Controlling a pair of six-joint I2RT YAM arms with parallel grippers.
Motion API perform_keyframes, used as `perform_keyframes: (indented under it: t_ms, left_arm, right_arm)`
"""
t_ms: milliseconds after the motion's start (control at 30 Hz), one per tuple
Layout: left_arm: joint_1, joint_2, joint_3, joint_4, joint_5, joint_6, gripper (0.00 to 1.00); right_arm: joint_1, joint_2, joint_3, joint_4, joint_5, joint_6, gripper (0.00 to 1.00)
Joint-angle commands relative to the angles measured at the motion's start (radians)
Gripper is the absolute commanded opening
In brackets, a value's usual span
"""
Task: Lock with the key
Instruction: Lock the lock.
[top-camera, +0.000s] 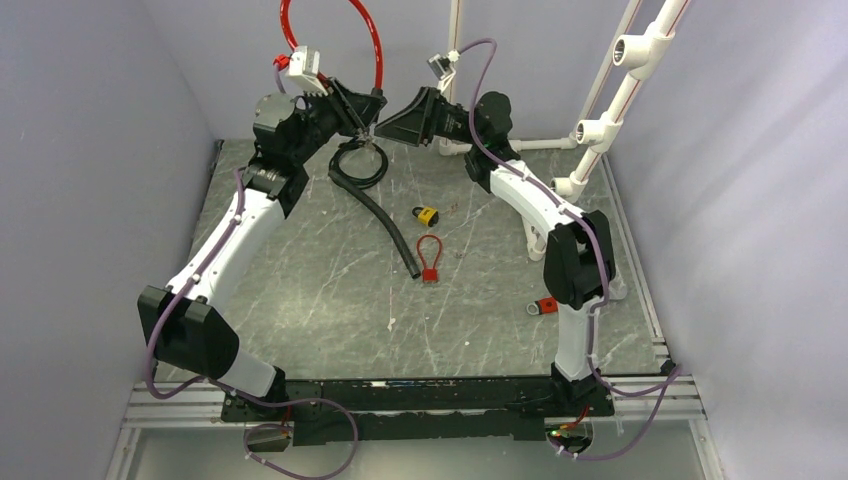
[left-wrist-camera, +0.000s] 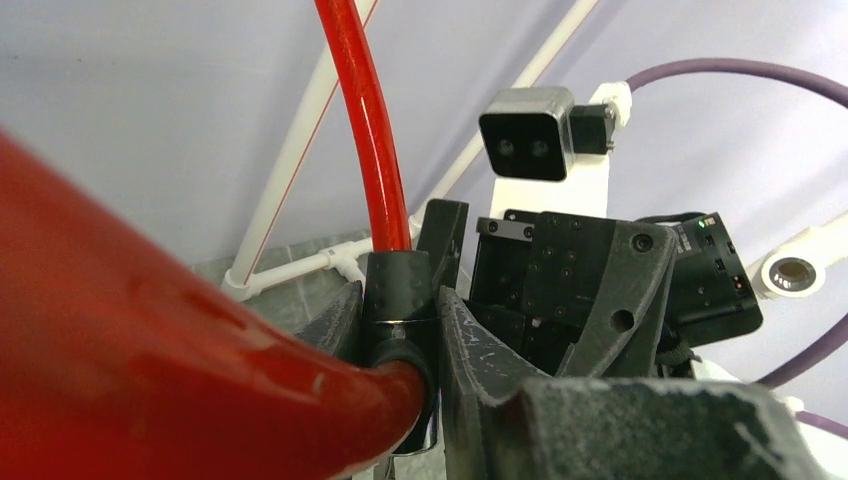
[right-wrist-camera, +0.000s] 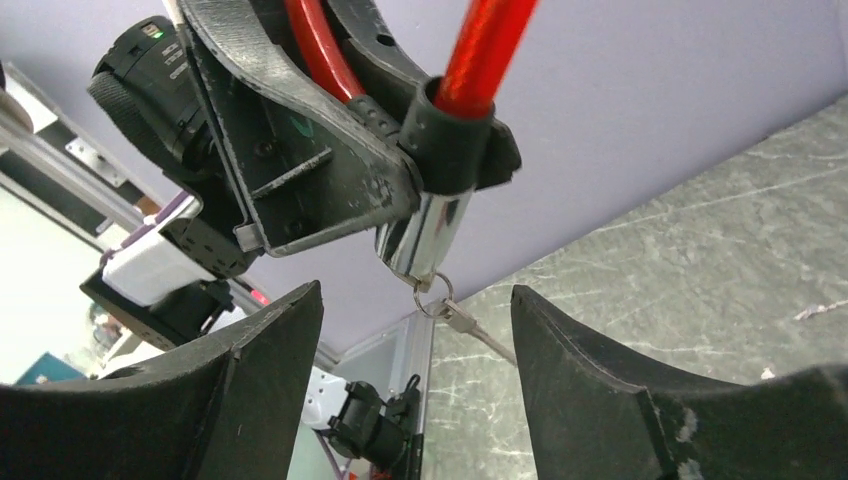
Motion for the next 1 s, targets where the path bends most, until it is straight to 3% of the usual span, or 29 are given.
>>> perform_keyframes:
  t_ms: [0,67,200,367,533,733,967]
  left_arm:
    - [0.014,0.005,0.06,0.075,0.063,-0.028,0.0]
    - [0.017,0.007,0.06,0.079,0.069,-0.039,0.0]
    - [0.021,0.012,0.08,0.07,0.069,-0.078,0.0]
    - [0.022,0.033,0.102,0.065,0.028,-0.173,0.0]
    - [0.023,0.041,0.125,0.056,0.005,-0.238,0.0]
    - [0.023,0.045,0.129,0.032,0.011,-0.328,0.0]
    - [0.023,0.029,0.103,0.047,0.055,-0.318,0.0]
  right_arm:
    - [-0.011,0.041,0.065,0.105,-0.081,0.007,0.69]
    - [-0.027,0.051,0.03,0.197,-0.086,0.046,0.66]
    - [-0.048,0.033,-0.054,0.22,-0.077,-0.006,0.71]
    - [-0.028,-0.042,-0.202,0.317,0.124,0.023,0.72]
    - [-0.001,-0.087,-0.234,0.28,0.23,0.045,0.7]
    - [0.002,-0.092,-0.225,0.363,0.202,0.023,0.68]
    - [-0.003,-0.091,-0.197,0.354,0.138,0.034,0.67]
